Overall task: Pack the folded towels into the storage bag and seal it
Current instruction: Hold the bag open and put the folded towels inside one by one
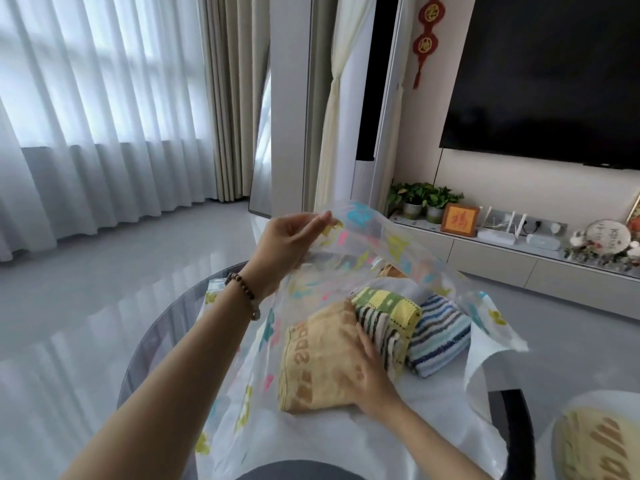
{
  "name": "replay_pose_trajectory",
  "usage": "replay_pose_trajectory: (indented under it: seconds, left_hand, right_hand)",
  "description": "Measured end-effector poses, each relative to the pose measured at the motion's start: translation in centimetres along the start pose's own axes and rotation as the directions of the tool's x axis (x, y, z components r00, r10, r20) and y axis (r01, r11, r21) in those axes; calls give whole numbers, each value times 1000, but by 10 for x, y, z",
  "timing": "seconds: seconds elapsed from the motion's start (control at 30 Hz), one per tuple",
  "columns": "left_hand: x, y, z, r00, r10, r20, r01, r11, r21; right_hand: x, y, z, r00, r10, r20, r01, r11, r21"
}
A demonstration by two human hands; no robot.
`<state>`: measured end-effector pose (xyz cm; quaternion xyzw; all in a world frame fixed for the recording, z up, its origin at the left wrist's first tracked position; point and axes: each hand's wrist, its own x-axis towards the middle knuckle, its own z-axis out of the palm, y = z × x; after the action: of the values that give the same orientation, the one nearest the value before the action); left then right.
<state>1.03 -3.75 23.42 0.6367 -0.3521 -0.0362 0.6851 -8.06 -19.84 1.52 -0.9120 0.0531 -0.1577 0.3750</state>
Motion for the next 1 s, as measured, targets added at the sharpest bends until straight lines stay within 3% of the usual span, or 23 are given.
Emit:
replay_pose_trajectory:
  seconds: [0.07, 0.1, 0.2, 0.43, 0.67, 0.73, 0.83, 1.0]
  left_hand:
    - [-2, -5, -3, 999, -24, 33, 24, 999, -22]
    - [-2, -8, -3, 998, -38, 43, 40, 998, -39]
    - [-4, -13, 1, 993, -94, 69, 102, 987, -126]
    - [-6, -9, 14, 959, -144, 243, 202, 952, -232]
    - [-4, -26, 12, 961, -208, 183, 244, 948, -203]
    - [-8, -32, 14, 956, -225, 186, 259, 948, -184]
    - [-19, -37, 23, 955, -214, 206, 249, 955, -162]
    - [-44, -41, 54, 945, -214, 249, 236, 969, -66]
  right_hand:
    - [-18, 22, 6, 981, -87, 173, 143, 928, -344]
    - [-24, 26, 6, 963, -82, 255, 183, 896, -404]
    - [-17, 30, 7, 929, -28, 368, 203, 871, -447]
    - [90, 6, 34, 889, 289, 355, -80, 861, -502]
    - [84, -3, 16, 902, 218, 372, -66, 923, -380]
    - [58, -10, -6, 913, 174, 370, -121, 979, -162]
    - [4, -26, -54, 909, 186, 373, -270, 945, 187]
    - [-101, -25, -155, 866, 263, 425, -413, 856, 312]
